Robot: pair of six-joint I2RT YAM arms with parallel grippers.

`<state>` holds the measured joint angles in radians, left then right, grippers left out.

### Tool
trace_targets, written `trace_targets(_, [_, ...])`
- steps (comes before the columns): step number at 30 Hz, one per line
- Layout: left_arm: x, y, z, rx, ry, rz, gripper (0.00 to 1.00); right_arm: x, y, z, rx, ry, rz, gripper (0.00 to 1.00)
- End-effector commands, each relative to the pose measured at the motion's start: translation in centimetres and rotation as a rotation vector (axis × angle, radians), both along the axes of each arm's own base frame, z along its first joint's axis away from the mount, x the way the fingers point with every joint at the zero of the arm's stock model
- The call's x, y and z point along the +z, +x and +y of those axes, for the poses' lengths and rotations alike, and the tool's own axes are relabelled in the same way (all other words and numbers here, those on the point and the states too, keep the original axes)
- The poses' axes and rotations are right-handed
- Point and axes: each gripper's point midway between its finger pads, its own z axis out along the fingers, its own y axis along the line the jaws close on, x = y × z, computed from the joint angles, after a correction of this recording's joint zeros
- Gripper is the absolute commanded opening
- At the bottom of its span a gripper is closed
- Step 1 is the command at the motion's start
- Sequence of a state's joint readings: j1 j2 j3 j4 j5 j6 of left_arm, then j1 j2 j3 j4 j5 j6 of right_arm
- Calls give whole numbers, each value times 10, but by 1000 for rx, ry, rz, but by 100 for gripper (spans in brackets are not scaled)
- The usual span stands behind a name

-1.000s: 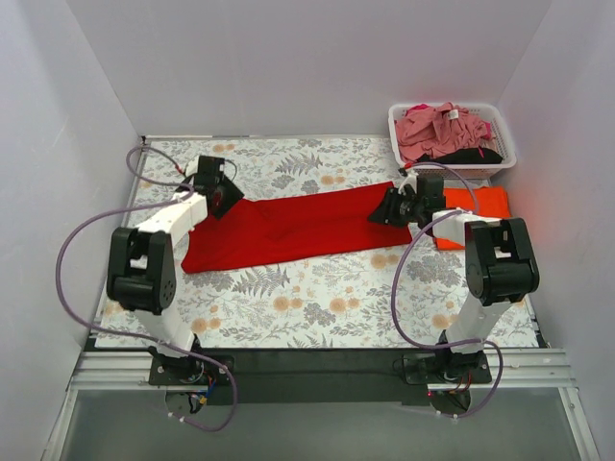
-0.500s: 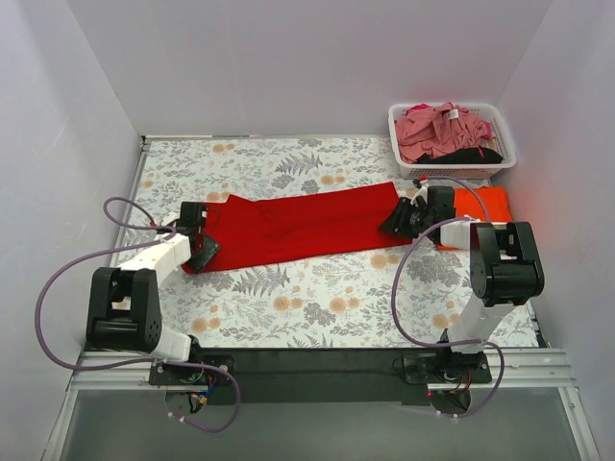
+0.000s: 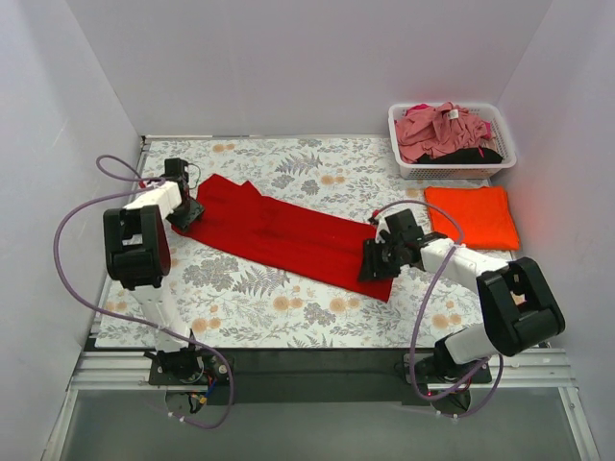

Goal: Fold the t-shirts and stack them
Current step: Fold the tshirt

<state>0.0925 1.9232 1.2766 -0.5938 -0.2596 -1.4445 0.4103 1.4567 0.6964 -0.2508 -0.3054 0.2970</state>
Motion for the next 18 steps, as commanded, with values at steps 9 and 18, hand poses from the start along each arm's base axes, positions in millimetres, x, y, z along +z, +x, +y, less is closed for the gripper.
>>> trace_targets(9, [-56, 86, 6, -109, 25, 103, 47, -2, -159, 40, 482, -201, 285, 53])
trace_targets(18, [42, 152, -15, -231, 145, -158, 70, 66, -117, 92, 593, -187, -31, 58])
